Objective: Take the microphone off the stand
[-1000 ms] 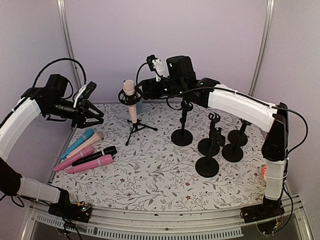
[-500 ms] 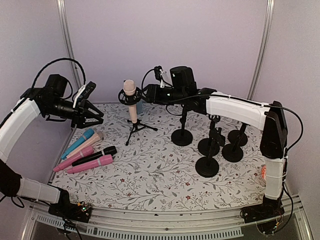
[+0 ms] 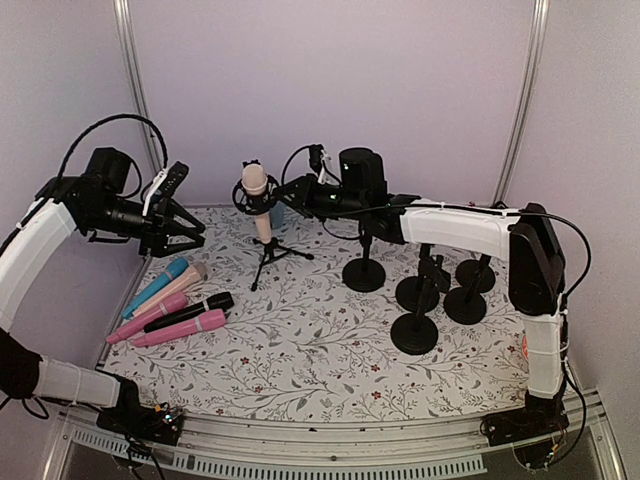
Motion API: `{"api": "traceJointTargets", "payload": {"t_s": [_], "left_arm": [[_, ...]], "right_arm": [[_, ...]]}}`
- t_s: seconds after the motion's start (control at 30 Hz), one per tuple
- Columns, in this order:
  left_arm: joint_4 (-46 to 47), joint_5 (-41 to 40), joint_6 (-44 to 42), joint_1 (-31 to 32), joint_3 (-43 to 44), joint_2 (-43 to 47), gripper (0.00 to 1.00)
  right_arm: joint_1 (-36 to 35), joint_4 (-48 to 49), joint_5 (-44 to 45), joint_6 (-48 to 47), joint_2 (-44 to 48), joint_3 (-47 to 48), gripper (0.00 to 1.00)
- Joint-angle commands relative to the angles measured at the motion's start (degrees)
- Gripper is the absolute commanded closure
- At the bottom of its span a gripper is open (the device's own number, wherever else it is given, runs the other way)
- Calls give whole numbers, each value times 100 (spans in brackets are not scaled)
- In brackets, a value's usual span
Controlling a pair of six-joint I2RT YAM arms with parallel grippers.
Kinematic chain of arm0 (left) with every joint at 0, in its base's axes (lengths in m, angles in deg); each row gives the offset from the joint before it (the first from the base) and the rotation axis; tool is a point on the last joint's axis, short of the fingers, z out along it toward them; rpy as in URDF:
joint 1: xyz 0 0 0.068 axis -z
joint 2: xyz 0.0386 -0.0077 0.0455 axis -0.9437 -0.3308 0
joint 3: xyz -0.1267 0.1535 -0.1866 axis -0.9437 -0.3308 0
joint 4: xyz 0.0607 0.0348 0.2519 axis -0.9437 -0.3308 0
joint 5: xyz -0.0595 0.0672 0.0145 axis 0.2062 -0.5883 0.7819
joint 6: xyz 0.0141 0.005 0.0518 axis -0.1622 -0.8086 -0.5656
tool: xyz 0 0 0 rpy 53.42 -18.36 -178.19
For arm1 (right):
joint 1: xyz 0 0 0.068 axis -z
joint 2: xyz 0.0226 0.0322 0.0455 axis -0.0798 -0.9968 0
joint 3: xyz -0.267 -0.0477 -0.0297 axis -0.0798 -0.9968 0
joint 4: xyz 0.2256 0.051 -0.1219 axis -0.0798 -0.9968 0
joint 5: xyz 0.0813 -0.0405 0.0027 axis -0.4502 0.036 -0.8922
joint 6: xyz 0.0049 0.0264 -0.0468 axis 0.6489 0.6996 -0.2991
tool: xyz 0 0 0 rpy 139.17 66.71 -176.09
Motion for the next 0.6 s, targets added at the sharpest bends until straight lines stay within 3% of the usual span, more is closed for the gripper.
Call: {"api": "traceJointTargets", "payload": {"t_s": [0.0,0.1,0.57], "left_arm": [[27,17,-72,-57,-75,107,52],[89,68,-27,-54,-91,84,52],[891,-101,532,568,232,-255,43]], "right_arm": [[-48,745,248,269,362,-574,93],[-201,983,608,379,691,-991,100],[-707,1249,1565,1361,1713,-1901,100]]}}
